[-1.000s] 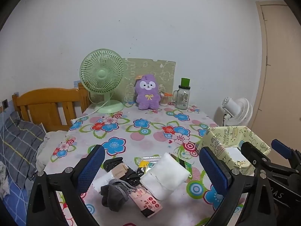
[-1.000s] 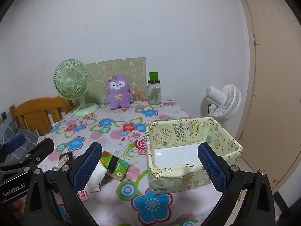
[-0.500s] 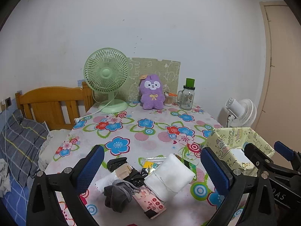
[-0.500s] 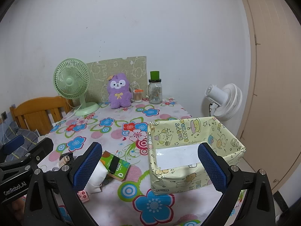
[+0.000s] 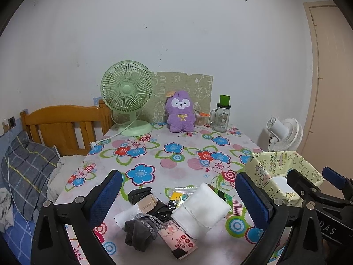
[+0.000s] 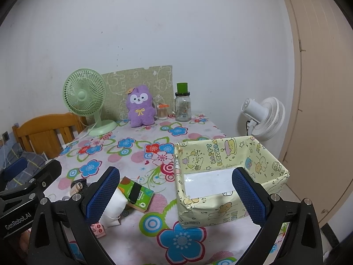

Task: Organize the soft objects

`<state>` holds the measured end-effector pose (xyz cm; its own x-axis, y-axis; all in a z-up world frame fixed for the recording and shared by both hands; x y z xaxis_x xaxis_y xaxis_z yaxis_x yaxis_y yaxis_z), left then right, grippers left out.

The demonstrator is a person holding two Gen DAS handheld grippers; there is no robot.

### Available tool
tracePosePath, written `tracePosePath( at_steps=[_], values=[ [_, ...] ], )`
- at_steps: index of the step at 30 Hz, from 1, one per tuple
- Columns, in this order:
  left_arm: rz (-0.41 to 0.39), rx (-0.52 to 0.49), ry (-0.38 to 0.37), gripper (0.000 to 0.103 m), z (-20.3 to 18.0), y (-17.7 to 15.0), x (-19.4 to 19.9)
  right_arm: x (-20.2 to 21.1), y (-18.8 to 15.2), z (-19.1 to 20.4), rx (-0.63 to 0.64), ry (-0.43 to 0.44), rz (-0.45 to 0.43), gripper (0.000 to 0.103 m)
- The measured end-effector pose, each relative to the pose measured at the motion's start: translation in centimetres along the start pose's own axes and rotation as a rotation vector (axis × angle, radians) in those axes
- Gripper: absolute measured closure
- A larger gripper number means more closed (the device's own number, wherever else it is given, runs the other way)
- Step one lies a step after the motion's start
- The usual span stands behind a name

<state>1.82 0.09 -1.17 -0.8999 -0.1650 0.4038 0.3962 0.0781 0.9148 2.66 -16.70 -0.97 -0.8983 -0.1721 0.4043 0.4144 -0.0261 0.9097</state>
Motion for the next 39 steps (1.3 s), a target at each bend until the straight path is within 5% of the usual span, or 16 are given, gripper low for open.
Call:
tracePosePath(
  at_steps=[39],
  values=[
    [-0.001, 0.008, -0.013, 0.000, 0.09, -0.13, -0.08, 0.11, -0.11, -0.05, -0.004, 0.011, 0.016, 0.000]
  ],
)
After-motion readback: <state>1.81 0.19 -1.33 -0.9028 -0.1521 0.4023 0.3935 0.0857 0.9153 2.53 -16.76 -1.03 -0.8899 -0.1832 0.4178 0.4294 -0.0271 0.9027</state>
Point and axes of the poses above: each gripper's, at about its wrist camera, not at the fingertips, and x roughly against the way its jaws point, z to its left, y to its top, the point moved 1 cm from there along -x, roughly the way its jaws point, and after that the axes turned 8 degrees about y, right-handed, at the moved point
